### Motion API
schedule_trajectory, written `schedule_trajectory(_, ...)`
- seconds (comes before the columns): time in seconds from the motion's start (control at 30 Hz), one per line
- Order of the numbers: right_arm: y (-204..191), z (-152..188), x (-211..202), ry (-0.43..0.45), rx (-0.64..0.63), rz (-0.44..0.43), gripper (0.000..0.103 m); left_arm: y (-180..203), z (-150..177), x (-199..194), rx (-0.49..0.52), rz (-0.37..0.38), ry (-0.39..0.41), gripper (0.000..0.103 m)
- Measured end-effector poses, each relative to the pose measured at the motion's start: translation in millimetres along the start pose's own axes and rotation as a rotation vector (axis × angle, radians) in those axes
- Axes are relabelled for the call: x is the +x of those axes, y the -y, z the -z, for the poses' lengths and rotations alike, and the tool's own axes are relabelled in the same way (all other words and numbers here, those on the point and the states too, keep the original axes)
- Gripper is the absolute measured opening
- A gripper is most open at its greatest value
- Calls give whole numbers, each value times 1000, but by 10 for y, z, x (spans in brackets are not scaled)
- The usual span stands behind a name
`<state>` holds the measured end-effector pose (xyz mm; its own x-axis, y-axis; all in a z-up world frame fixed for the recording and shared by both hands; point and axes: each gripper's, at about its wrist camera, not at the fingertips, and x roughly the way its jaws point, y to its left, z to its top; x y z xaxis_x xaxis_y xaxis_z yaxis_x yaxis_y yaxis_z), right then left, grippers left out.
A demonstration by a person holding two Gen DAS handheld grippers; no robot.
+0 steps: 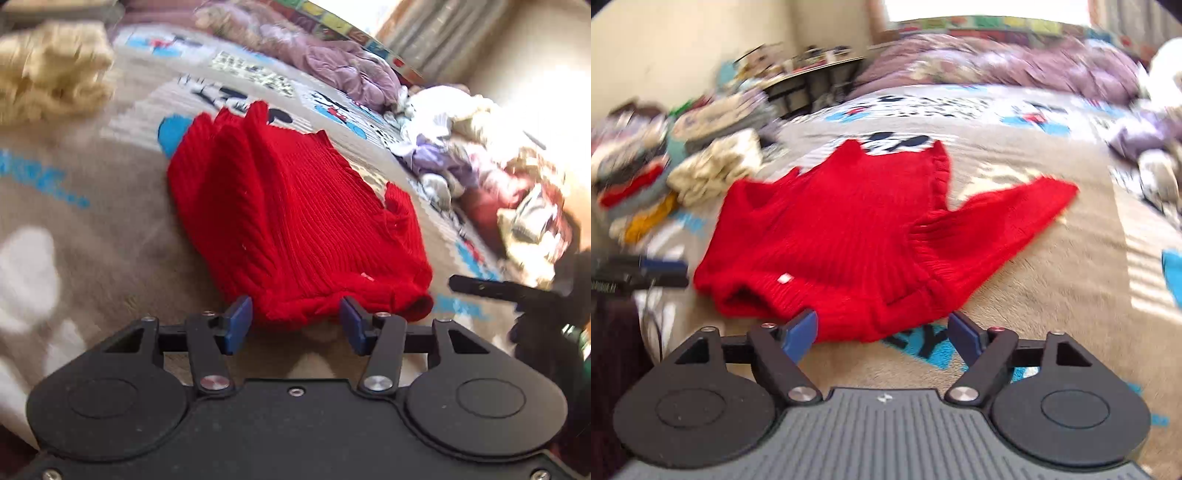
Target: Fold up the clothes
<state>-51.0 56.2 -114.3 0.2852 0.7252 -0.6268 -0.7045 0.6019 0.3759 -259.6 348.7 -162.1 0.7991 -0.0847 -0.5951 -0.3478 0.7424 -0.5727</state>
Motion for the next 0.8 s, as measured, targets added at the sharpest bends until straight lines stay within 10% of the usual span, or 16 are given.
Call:
schedule_trajectory(0.2,661,118,465,58,576,-150,77,-11,41,275,-299,58,-39,54)
schedule_trajectory(0.33,601,222,681,91,656,-157,22,-66,47,349,-480,115,-18,54)
schedule_trajectory(0.4,566,300,676,114,674,-143,21,-74,55,366,-542,140,-16,54)
schedule_trajectory(0.67,380,821,84,156,647,-115,19,104,131,444,-508,91,-24,59)
schedule_trajectory(0.8,335,1077,-141,194,679,-110,16,175,193,421,-394,17,-23,19)
